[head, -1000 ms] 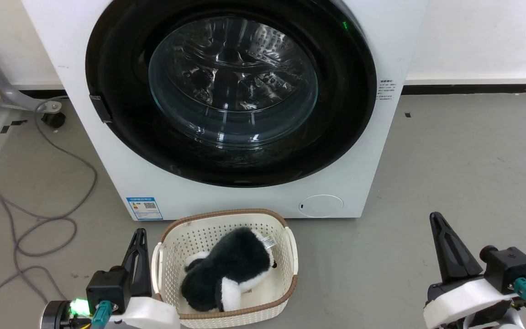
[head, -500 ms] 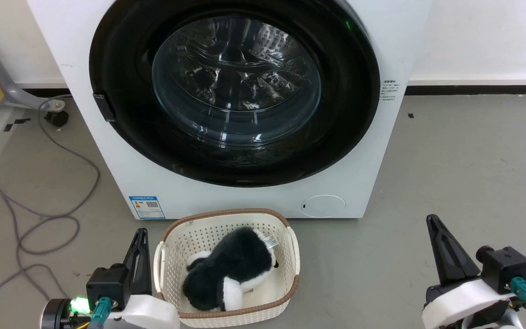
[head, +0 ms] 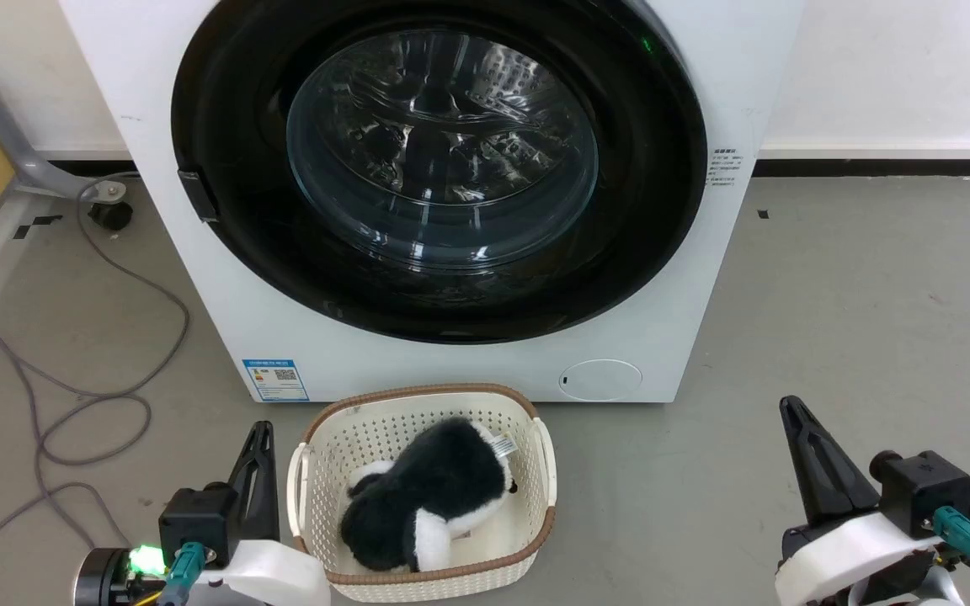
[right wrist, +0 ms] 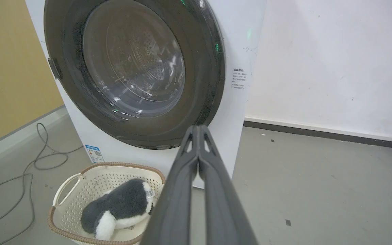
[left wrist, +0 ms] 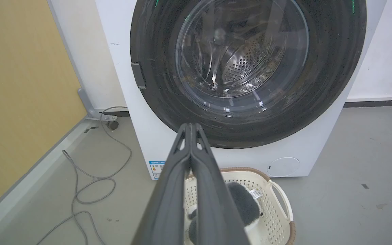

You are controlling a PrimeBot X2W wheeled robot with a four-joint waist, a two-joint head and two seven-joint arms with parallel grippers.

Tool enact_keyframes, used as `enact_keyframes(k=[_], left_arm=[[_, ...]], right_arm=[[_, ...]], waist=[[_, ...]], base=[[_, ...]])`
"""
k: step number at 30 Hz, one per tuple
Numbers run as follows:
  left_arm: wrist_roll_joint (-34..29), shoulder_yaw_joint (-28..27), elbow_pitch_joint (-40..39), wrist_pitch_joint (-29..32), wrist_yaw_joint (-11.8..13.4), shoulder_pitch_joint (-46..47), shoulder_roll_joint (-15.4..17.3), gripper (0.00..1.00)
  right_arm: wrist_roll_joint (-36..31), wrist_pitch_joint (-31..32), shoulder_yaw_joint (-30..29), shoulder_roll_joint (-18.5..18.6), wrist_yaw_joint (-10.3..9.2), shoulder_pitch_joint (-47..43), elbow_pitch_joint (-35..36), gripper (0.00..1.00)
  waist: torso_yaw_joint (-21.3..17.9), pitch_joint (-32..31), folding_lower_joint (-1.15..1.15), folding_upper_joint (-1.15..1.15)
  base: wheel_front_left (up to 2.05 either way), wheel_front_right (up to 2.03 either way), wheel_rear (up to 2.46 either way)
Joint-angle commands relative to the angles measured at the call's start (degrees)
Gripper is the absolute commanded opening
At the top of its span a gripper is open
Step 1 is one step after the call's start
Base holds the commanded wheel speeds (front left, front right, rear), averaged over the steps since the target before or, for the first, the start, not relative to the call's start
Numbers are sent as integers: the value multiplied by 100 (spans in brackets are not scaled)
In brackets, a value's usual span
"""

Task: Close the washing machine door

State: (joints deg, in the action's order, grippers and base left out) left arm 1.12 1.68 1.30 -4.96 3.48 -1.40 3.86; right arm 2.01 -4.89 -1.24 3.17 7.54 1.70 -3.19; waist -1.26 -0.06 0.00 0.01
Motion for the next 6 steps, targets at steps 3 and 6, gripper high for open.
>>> enact_keyframes(k=[3, 6], left_arm=[[-44, -27, -33, 64, -56, 86, -28, 0], [-50, -38, -41, 99, -79, 91, -33, 0]], right_arm=[[-35, 55, 22, -21, -3, -95, 66, 0], [-48, 90, 30, -21, -4, -101, 86, 0]], waist=[[10, 0, 0, -1], [19, 1, 0, -1]], base=[[0, 0, 0], [0, 0, 0]])
